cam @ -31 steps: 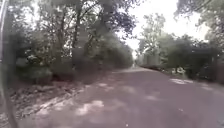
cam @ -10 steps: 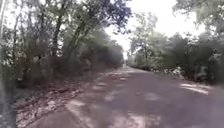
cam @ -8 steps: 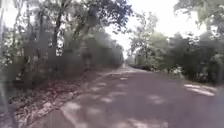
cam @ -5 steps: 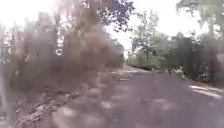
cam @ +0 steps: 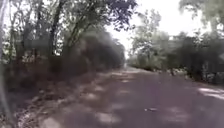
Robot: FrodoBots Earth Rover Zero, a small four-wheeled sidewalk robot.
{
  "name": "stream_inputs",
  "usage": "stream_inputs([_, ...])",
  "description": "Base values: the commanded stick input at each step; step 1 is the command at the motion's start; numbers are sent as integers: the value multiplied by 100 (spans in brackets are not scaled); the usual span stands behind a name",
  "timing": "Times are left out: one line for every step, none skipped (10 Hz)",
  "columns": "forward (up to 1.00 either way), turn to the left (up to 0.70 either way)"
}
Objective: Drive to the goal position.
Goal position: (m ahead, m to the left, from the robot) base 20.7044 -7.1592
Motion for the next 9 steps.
stream_inputs([70,0])
stream_inputs([70,0])
stream_inputs([70,0])
stream_inputs([70,0])
stream_inputs([70,0])
stream_inputs([70,0])
stream_inputs([70,0])
stream_inputs([70,0])
stream_inputs([70,0])
